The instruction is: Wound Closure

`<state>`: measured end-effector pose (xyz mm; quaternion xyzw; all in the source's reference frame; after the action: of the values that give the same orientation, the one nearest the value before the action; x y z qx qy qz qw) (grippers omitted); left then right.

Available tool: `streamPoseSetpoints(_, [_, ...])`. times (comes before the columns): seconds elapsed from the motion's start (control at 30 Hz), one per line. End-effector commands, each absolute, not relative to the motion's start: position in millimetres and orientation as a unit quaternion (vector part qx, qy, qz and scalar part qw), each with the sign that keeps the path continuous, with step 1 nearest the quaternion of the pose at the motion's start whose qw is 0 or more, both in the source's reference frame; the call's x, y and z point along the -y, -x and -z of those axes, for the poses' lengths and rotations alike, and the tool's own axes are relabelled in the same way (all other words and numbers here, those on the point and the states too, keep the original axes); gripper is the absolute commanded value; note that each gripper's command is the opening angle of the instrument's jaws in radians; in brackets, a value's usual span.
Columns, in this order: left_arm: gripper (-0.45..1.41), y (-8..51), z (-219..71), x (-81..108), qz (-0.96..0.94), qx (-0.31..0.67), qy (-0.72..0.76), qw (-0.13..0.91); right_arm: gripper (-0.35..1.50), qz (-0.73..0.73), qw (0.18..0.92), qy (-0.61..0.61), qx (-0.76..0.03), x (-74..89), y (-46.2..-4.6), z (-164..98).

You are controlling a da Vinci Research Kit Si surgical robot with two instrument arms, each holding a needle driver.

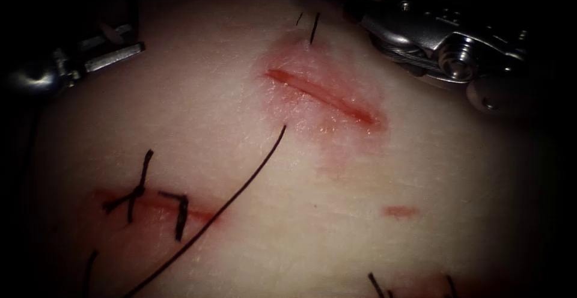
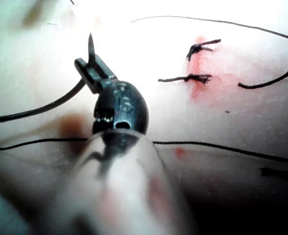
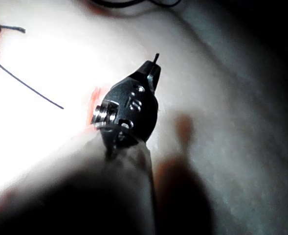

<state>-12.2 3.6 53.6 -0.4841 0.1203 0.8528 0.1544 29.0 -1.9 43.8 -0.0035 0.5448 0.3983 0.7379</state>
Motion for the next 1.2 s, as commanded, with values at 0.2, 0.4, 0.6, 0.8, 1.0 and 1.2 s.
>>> streamPoseSetpoints(0.2, [-0.45,12.6,-54.6,-4.3,-0.853,-0.123,0.483,0.153,-0.35,-0.399,0.728,0.01,-0.557,0.6,-29.3,-42.6])
streamPoseSetpoints(0.4, [-0.45,12.6,-55.8,-6.1,-0.86,-0.138,0.464,0.16,-0.35,-0.392,0.727,0.007,-0.564,1.2,-29.4,-42.3])
streamPoseSetpoints(0.6, [-0.1,14.1,-60.1,-6.7,-0.882,-0.134,0.426,0.148,0.78,-0.387,0.716,0.007,-0.582,1.7,-28.1,-42.0])
streamPoseSetpoints(0.8, [1.3,15.1,-63.7,-6.5,-0.893,-0.114,0.397,0.182,1.07,-0.388,0.71,0.018,-0.588,2.0,-25.5,-41.2])
streamPoseSetpoints(1.0, [1.38,15.3,-63.3,-6.4,-0.892,-0.112,0.391,0.197,1.03,-0.386,0.712,0.021,-0.587,2.9,-24.3,-40.7])
streamPoseSetpoints(1.2, [1.23,14.5,-58.4,-6.0,-0.894,-0.091,0.384,0.21,1.05,-0.377,0.716,0.028,-0.586,2.9,-24.4,-40.6])
